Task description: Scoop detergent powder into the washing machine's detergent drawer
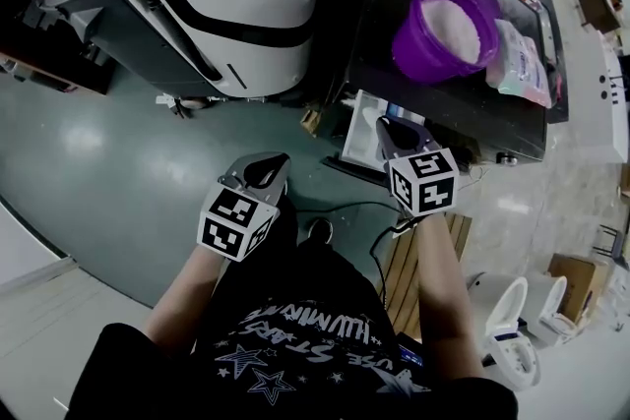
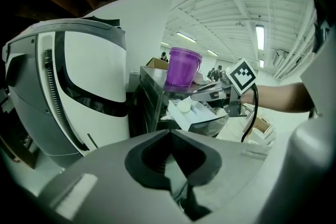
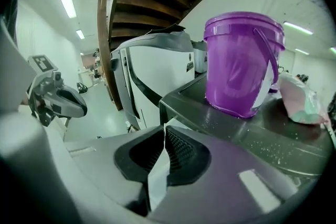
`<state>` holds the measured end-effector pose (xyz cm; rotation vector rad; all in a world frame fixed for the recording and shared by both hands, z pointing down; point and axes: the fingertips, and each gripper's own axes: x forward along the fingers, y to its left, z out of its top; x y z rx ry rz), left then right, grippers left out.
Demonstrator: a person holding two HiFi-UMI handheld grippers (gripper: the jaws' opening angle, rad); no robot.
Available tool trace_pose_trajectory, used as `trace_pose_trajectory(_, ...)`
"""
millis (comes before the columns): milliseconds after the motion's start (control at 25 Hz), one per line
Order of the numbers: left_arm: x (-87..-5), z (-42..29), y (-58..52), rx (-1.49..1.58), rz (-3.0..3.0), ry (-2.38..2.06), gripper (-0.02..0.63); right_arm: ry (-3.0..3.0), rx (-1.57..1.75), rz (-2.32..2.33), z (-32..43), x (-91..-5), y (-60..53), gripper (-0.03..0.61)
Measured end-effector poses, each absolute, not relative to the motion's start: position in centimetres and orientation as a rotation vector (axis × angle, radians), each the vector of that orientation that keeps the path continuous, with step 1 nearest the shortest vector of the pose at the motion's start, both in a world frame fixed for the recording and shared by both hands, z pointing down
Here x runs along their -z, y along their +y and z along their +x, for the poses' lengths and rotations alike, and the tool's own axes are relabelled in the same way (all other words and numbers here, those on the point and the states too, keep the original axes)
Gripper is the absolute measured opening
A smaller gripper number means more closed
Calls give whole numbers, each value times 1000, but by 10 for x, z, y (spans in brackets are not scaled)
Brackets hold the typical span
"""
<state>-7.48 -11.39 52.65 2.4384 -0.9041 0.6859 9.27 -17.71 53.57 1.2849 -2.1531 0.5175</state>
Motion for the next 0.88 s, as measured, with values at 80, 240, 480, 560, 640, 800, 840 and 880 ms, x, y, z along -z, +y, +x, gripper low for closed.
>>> trace_pose_trajectory(80, -527, -75, -114, -688, 2439, -901, 2, -2146, -480, 1289, 91, -535, -176, 37)
trace_pose_trajectory(240, -526, -73, -112, -695, 2443, -896, 2, -2157, -444, 1286, 84, -529, -169, 37)
trace_pose_trajectory(480, -521, -67, -107, -691, 2457, -905, 2, -2152, -396, 1248, 77, -530, -156, 37)
trace_pose_trajectory(560, -519, -67, -105, -688, 2460, -913, 2, -2144, -393, 1234, 76, -533, -152, 36)
trace_pose_trajectory(640, -516, -67, -104, -683, 2462, -925, 2, -2133, -390, 1241, 78, -534, -152, 37)
trace_pose_trajectory(800, -514, -69, -103, -677, 2458, -950, 2, -2128, -387, 1225, 79, -537, -149, 35)
trace_pose_trajectory(840, -513, -69, -102, -674, 2457, -955, 2, -2130, -384, 1219, 78, -537, -148, 37)
trace_pose_trajectory(880, -512, -68, -101, -672, 2456, -959, 2, -2136, -388, 1217, 78, -537, -147, 37)
